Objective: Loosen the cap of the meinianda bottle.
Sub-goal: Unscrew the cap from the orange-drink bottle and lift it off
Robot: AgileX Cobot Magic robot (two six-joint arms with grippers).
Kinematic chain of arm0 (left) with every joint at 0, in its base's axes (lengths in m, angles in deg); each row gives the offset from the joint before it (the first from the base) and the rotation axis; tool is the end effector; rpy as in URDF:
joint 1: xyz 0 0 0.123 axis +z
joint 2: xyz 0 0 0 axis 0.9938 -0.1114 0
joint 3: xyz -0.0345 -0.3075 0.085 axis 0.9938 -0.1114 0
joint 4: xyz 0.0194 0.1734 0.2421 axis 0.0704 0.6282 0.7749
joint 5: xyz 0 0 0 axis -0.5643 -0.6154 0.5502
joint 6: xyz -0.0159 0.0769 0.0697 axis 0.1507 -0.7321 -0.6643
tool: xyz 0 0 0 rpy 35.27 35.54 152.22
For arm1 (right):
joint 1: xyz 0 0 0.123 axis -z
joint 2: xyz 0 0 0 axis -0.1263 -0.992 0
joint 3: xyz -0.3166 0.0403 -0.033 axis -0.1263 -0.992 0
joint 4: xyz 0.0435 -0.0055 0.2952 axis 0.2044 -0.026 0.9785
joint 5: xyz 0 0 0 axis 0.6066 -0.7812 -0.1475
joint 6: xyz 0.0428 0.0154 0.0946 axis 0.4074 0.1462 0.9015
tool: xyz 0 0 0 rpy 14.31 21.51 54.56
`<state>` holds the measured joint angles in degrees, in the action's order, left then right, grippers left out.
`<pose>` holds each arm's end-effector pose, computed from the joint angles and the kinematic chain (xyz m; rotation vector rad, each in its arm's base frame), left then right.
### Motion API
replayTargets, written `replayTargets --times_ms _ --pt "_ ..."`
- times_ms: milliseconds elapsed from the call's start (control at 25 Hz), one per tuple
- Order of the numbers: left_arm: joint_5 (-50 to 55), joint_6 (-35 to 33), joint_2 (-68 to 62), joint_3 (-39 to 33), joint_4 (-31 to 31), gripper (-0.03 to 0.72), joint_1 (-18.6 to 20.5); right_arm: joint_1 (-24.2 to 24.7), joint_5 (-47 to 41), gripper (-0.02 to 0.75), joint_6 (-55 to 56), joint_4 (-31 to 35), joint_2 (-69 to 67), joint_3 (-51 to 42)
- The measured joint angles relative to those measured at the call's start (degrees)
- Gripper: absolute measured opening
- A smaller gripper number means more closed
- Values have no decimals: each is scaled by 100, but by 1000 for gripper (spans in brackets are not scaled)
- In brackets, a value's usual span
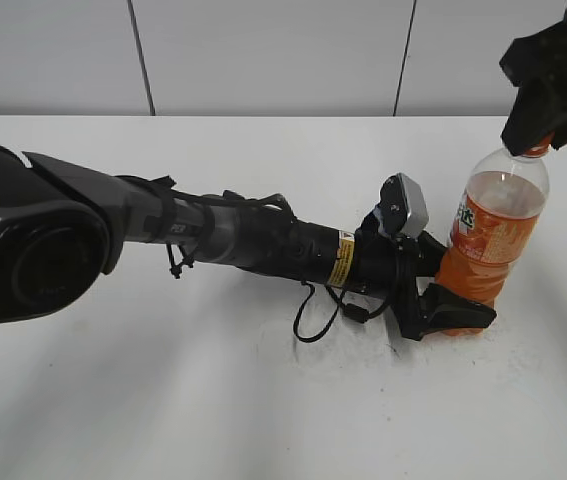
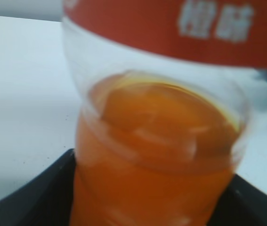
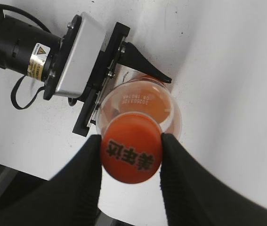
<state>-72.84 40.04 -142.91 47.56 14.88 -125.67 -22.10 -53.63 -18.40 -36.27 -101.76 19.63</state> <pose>0.3724 -0.4513 0.0217 1.4728 1.3384 -1.2314 0.3447 0.1081 0.3398 -0.4727 2.8175 0.2631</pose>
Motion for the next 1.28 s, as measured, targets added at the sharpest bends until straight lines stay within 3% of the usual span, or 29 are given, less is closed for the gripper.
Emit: replayTargets --times_ms 360,560,800,960,1120,1280 --pt "-5 0 0 0 43 554 0 0 -12 279 -2764 0 0 0" --pt "-5 -5 5 5 68 553 0 0 -12 279 -3179 0 0 0" --pt "-1 -5 5 5 81 553 0 0 -24 281 -2941 0 0 5" --pt "-1 -5 5 5 81 553 0 0 -24 347 -2468 -17 0 5" --pt "-1 -5 5 5 81 553 0 0 -24 433 -1557 -17 0 5" --pt "-1 -5 5 5 81 553 0 0 2 451 -376 -17 0 5"
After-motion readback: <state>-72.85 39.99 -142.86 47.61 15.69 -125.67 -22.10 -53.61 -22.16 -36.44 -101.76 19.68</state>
